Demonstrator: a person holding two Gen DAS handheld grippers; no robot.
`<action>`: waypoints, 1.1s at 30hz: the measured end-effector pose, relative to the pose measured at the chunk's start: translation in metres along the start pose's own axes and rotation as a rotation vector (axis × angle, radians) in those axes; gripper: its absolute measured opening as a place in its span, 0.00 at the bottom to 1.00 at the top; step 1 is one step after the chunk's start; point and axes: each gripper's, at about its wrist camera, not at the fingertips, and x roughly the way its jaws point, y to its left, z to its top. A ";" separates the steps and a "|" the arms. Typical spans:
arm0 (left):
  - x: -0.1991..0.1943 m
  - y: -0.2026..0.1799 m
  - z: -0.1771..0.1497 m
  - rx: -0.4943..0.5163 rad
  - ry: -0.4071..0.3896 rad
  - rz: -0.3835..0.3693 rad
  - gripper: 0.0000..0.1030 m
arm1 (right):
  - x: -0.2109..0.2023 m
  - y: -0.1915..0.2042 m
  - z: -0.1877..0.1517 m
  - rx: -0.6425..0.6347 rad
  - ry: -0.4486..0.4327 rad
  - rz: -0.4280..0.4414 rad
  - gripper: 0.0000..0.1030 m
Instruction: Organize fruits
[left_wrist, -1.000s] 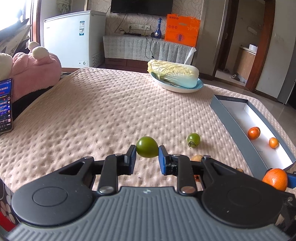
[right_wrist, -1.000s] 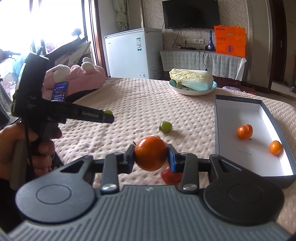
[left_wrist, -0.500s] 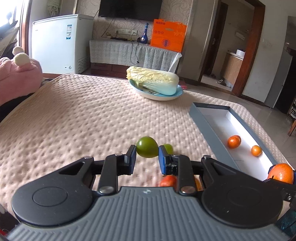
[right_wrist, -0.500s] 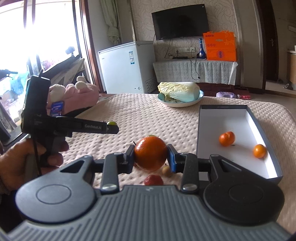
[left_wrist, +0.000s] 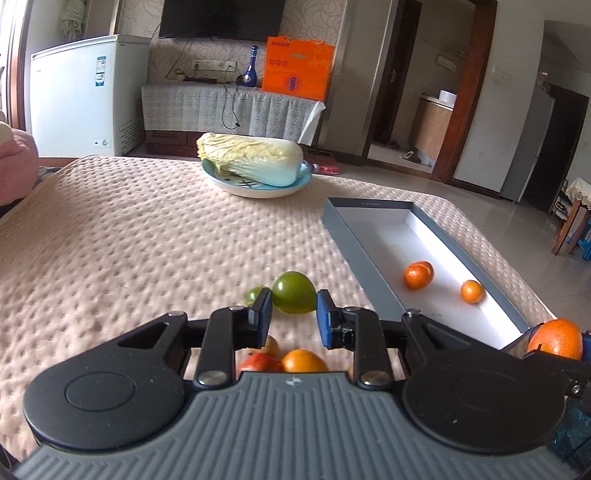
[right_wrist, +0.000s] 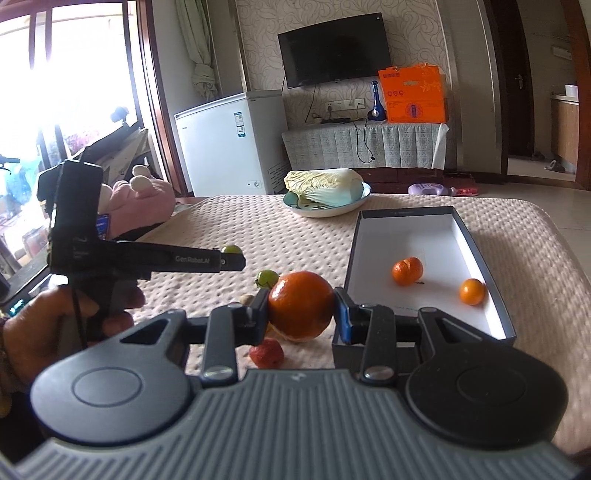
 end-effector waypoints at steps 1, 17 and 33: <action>0.001 -0.004 0.000 0.002 0.000 -0.006 0.29 | -0.001 0.000 0.000 0.001 0.000 -0.003 0.38; 0.009 -0.038 -0.007 0.028 0.014 -0.068 0.29 | -0.010 -0.011 -0.002 0.013 0.002 -0.041 0.38; 0.019 -0.053 -0.008 0.050 0.019 -0.084 0.29 | -0.016 -0.019 -0.004 0.029 0.002 -0.064 0.38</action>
